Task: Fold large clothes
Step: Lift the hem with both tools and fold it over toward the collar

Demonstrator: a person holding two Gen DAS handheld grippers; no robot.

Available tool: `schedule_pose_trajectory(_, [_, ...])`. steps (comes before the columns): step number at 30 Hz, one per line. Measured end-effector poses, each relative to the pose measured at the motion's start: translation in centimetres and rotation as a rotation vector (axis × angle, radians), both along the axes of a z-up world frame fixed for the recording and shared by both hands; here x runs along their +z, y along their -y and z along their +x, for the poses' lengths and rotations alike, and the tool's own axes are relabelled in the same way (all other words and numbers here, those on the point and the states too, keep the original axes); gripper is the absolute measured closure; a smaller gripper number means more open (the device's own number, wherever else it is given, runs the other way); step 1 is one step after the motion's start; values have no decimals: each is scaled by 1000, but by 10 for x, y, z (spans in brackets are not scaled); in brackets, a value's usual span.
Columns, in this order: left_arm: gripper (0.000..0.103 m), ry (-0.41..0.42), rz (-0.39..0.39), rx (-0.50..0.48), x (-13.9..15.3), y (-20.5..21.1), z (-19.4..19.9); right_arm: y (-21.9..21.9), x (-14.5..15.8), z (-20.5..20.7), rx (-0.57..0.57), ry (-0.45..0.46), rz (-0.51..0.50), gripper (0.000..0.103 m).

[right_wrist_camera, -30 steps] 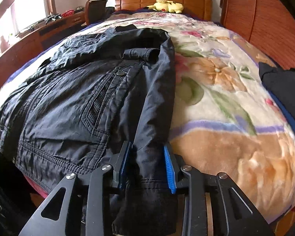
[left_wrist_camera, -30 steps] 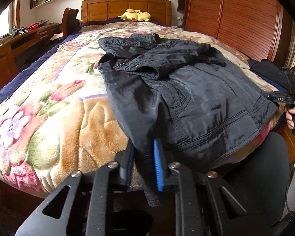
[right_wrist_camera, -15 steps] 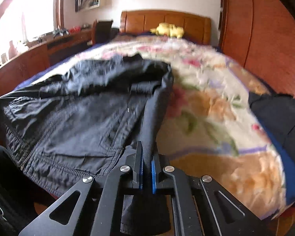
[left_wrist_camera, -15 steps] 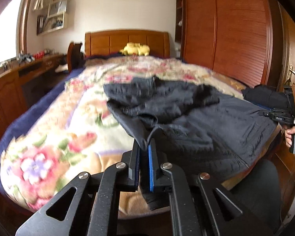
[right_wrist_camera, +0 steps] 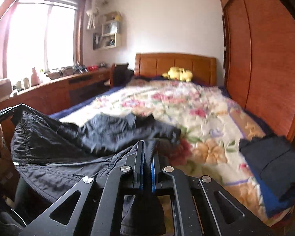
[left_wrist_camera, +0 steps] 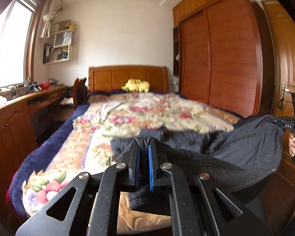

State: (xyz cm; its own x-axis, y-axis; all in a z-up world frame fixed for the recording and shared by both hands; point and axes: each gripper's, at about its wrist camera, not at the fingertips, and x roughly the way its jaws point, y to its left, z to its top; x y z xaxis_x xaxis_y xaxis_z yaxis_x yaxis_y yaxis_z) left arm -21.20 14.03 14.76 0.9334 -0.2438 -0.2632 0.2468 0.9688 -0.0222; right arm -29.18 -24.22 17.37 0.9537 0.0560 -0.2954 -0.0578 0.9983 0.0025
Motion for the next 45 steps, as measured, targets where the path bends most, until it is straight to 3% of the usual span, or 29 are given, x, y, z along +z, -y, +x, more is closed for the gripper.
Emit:
schedule_pose_trajectory(5, [95,67,2,-6,23,-3,-1,5,25,-22,-5,65,-26,98])
schedule_pose_trajectory(10, [95,31,9,-1,4,-6,33,8,7,3,-15,18,-43,98])
schedule_pose_trajectory(21, [95,-89,-3,39,-60,-11,105,21,-50,95,-36,-159,-10,98])
schedule_pose_trajectory(27, [95,-150,1,57,-80,-9,156,21,-36,153,-46,-194,-17,98])
schedule_pose_trajectory(37, [95,-179,39,101,-82,-1,248,39,-38,269,-77,-166,-12,98])
schedule_pose_trajectory(45, [95,-245,85,134,-93,1,319,43,-49,362,-122,-223,-35,98])
